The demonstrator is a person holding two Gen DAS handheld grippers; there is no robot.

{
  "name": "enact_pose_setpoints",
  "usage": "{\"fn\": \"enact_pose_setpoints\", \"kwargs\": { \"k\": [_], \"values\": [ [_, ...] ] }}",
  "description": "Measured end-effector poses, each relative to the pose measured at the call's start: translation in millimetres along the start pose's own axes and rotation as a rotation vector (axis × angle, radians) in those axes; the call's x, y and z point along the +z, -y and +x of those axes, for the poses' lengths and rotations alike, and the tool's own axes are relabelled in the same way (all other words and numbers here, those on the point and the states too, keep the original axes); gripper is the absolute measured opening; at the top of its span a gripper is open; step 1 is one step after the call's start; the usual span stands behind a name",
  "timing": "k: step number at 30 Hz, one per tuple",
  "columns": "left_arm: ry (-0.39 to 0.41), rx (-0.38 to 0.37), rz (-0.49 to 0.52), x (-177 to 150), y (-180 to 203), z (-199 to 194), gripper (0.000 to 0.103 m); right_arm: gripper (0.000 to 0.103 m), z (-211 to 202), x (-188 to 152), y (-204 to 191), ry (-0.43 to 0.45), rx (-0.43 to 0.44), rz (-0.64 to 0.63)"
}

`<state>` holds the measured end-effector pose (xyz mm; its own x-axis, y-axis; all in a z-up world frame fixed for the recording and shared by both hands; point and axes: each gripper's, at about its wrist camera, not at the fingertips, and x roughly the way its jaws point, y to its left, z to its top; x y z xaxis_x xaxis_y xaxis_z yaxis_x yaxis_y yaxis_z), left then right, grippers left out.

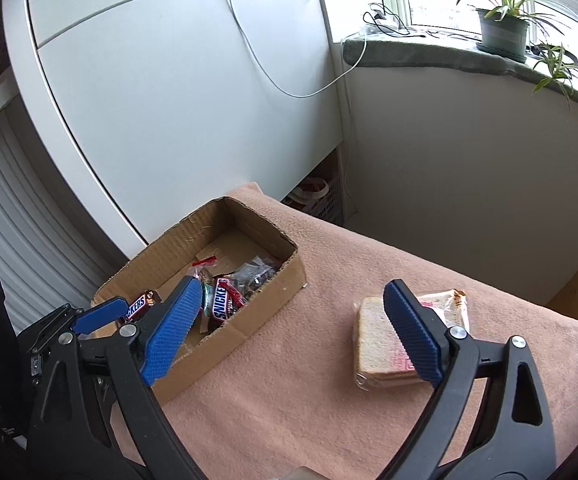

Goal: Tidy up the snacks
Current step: 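Move both tools back to the bagged bread loaf, then close the right gripper on the bread loaf bag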

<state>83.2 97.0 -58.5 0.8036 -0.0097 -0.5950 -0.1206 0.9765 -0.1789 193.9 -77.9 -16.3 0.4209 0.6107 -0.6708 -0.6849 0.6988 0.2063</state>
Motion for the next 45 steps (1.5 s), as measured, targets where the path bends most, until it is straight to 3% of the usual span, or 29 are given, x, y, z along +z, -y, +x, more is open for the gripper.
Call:
{"fn": "enact_pose_setpoints", "kwargs": {
  "k": [7,11,17,34,40,41,45],
  "values": [
    [-0.014,-0.101,0.033,1.4,38.4,13.6,0.067,0.095,-20.1,-11.9,49.0,0.001,-0.046,0.06],
    [-0.052,-0.155,0.046,-1.2,59.9,31.1,0.072,0.1,-22.6,-19.3,83.3,-0.016,-0.037,0.133],
    [-0.123,-0.214,0.016,-6.0,77.8,59.9,0.073,0.1,-16.8,-29.5,120.8,-0.046,-0.009,0.196],
    [-0.289,-0.228,-0.059,-7.9,92.8,141.5,0.073,0.1,49.5,-44.9,162.0,-0.178,0.082,0.276],
    [-0.302,-0.223,-0.07,-7.5,93.6,157.3,0.073,0.1,69.2,-46.6,161.2,-0.217,0.113,0.276],
    [-0.304,-0.223,-0.069,-7.4,94.2,158.8,0.073,0.099,71.6,-47.1,161.5,-0.221,0.115,0.278],
    [-0.307,-0.22,-0.071,-5.7,94.6,162.7,0.063,0.077,80.4,-50.9,163.5,-0.25,0.119,0.296]
  ]
}}
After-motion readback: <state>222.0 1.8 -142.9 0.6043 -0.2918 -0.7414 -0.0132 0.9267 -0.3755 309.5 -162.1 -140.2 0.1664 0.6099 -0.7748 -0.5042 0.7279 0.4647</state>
